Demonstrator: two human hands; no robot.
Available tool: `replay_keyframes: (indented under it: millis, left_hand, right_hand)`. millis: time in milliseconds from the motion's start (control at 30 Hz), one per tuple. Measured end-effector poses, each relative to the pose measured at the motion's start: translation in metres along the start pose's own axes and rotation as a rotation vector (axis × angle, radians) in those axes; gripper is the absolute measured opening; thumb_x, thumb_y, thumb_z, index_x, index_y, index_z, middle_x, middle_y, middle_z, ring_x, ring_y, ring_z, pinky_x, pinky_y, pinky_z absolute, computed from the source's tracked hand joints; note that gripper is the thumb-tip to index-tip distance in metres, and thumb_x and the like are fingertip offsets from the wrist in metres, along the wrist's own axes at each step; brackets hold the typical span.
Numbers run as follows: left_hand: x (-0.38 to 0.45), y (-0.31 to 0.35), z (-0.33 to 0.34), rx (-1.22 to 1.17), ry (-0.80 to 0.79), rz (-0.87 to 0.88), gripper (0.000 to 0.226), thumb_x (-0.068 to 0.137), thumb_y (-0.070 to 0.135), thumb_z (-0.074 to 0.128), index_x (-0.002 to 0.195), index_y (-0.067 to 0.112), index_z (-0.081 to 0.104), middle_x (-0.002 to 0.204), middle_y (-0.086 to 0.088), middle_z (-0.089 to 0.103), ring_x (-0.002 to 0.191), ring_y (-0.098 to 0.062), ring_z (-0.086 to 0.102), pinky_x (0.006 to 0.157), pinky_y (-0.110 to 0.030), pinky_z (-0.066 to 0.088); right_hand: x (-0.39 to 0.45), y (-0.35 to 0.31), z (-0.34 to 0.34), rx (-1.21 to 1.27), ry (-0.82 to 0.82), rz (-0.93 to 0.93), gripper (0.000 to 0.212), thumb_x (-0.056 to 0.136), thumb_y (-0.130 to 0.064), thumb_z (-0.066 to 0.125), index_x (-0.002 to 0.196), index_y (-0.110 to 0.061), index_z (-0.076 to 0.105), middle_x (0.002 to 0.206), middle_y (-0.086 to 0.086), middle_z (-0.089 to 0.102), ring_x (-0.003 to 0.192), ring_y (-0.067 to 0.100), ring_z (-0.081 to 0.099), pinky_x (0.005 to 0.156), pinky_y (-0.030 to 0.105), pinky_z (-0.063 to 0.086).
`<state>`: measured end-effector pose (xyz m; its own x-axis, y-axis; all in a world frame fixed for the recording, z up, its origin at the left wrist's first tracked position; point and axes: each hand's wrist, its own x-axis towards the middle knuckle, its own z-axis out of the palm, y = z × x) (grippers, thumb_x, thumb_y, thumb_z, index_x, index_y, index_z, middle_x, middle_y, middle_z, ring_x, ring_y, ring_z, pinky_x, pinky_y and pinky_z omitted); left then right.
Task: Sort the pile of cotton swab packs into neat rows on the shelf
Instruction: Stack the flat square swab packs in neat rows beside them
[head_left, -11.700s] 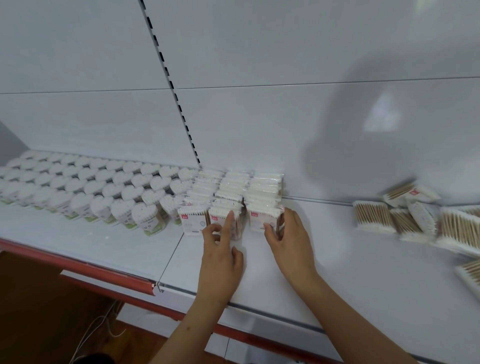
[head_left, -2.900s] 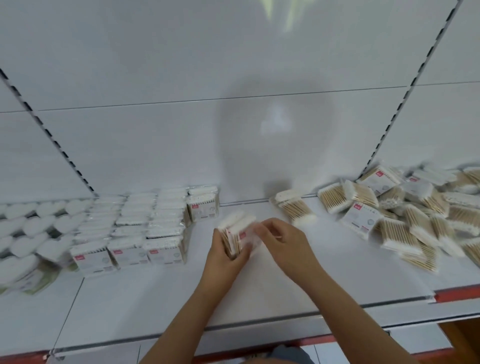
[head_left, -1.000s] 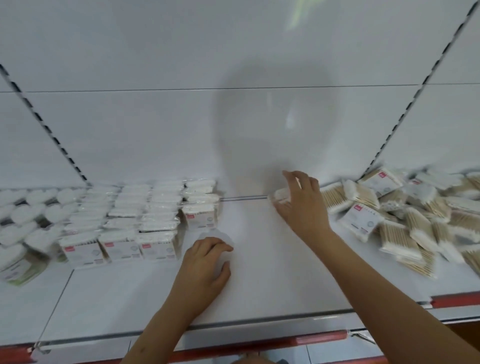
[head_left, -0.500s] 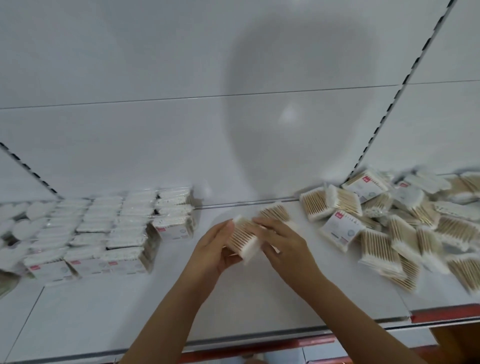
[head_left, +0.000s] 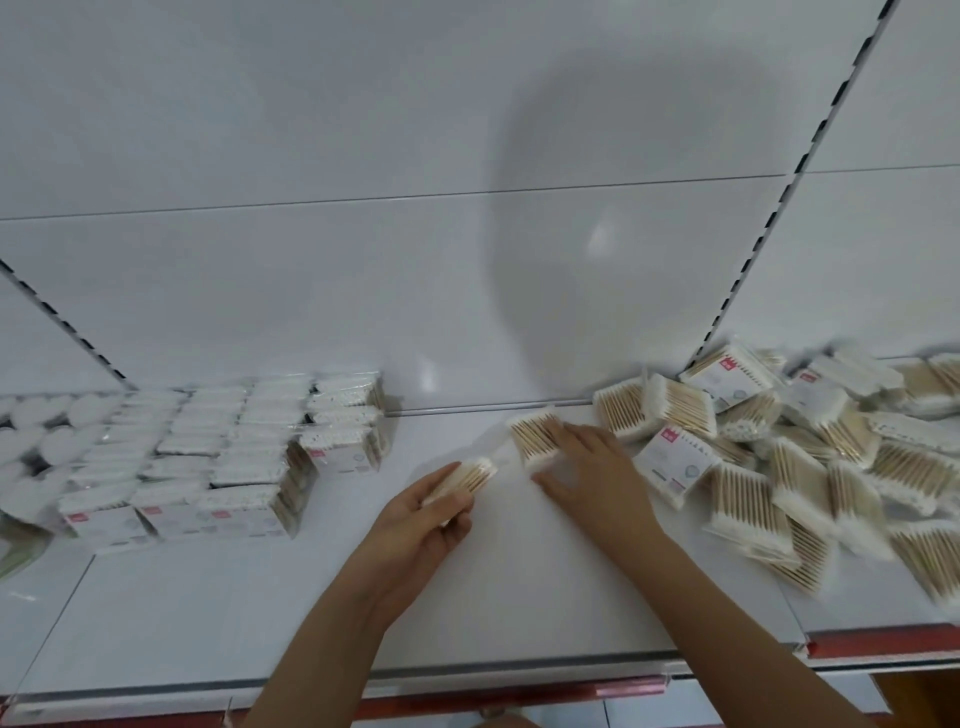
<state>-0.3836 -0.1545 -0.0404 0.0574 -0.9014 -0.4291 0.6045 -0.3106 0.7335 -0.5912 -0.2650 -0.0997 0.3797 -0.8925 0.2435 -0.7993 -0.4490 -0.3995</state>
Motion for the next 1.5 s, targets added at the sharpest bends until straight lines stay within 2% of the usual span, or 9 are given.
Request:
replay_keyframes:
  millis: [100, 267, 533, 700, 800, 1000, 1167, 1333, 1500]
  left_hand:
    - [-0.002, -0.005, 0.003, -0.026, 0.019, 0.005, 0.052, 0.076, 0.004, 0.067, 0.126, -0.007, 0.062, 0.091, -0.008, 0.069, 0.074, -0.012, 0.063, 0.068, -0.020, 0.057]
    - [-0.002, 0.001, 0.008, -0.145, 0.107, -0.034, 0.039, 0.095, 0.034, 0.056, 0.121, 0.008, 0.065, 0.101, -0.015, 0.067, 0.072, -0.019, 0.060, 0.067, -0.030, 0.051]
    - [-0.003, -0.001, 0.013, 0.011, 0.072, 0.020, 0.045, 0.105, 0.043, 0.035, 0.130, 0.013, 0.059, 0.121, -0.018, 0.071, 0.107, -0.036, 0.070, 0.083, -0.040, 0.060]
    - [-0.006, -0.005, 0.016, 0.144, -0.005, 0.024, 0.051, 0.101, 0.048, 0.039, 0.134, 0.014, 0.058, 0.123, -0.015, 0.070, 0.113, -0.033, 0.068, 0.092, -0.049, 0.056]
    - [-0.012, -0.002, 0.014, 0.256, -0.040, 0.065, 0.044, 0.096, 0.035, 0.058, 0.134, 0.014, 0.056, 0.123, -0.011, 0.071, 0.113, -0.029, 0.068, 0.095, -0.048, 0.056]
    - [-0.016, 0.002, -0.005, 0.220, 0.001, 0.190, 0.040, 0.100, 0.013, 0.056, 0.139, 0.018, 0.053, 0.130, -0.005, 0.067, 0.121, -0.023, 0.064, 0.105, -0.042, 0.050]
    - [-0.033, 0.002, -0.029, 0.422, 0.018, 0.271, 0.039, 0.101, 0.011, 0.054, 0.138, 0.023, 0.054, 0.129, 0.001, 0.068, 0.119, -0.019, 0.064, 0.101, -0.037, 0.053]
    - [-0.059, 0.009, -0.071, 0.770, 0.349, 0.507, 0.041, 0.098, 0.022, 0.063, 0.134, 0.039, 0.053, 0.129, 0.021, 0.059, 0.114, 0.005, 0.060, 0.084, -0.012, 0.051]
    - [-0.080, 0.027, -0.113, 0.962, 0.701, 0.799, 0.039, 0.096, 0.011, 0.062, 0.128, 0.032, 0.058, 0.126, 0.009, 0.048, 0.100, 0.000, 0.061, 0.070, -0.011, 0.052]
  right_hand:
    - [-0.002, -0.004, 0.005, 0.051, 0.101, -0.011, 0.054, 0.088, -0.029, 0.072, 0.137, -0.012, 0.057, 0.123, 0.007, 0.066, 0.112, 0.030, 0.057, 0.091, 0.037, 0.051]
    - [-0.006, -0.021, -0.026, 0.573, 0.065, 0.205, 0.030, 0.101, -0.047, 0.048, 0.123, -0.033, 0.062, 0.098, -0.009, 0.071, 0.087, 0.000, 0.067, 0.078, 0.018, 0.049]
    - [-0.007, -0.049, -0.061, 0.958, -0.069, 0.229, 0.027, 0.103, -0.032, 0.048, 0.094, -0.015, 0.067, 0.058, 0.000, 0.054, 0.052, 0.009, 0.046, 0.051, 0.019, 0.039]
    - [0.006, -0.069, -0.045, 0.853, -0.070, 0.210, 0.004, 0.094, -0.026, 0.065, 0.090, -0.025, 0.064, 0.086, -0.007, 0.067, 0.062, 0.010, 0.055, 0.056, 0.022, 0.044]
    - [0.010, -0.075, -0.040, 0.783, -0.041, 0.151, 0.012, 0.089, -0.027, 0.072, 0.096, -0.026, 0.062, 0.098, -0.010, 0.064, 0.066, 0.011, 0.056, 0.065, 0.030, 0.052]
    - [0.003, -0.096, -0.029, 0.985, -0.141, 0.230, 0.082, 0.082, -0.037, 0.076, 0.149, -0.033, 0.029, 0.135, -0.018, 0.046, 0.101, 0.008, 0.064, 0.081, 0.019, 0.054]
    - [-0.007, -0.117, -0.014, 1.118, -0.433, 0.236, 0.026, 0.092, -0.034, 0.067, 0.117, -0.028, 0.064, 0.111, -0.011, 0.072, 0.105, 0.010, 0.068, 0.082, 0.022, 0.055]
    - [0.002, -0.138, 0.008, 0.837, -0.281, 0.135, 0.029, 0.085, -0.046, 0.072, 0.110, -0.043, 0.059, 0.108, -0.014, 0.061, 0.093, 0.009, 0.058, 0.078, 0.022, 0.048]
    - [0.006, -0.175, 0.038, 0.805, -0.225, 0.065, 0.040, 0.086, -0.037, 0.074, 0.121, -0.033, 0.058, 0.113, -0.014, 0.056, 0.090, 0.001, 0.057, 0.073, 0.013, 0.045]
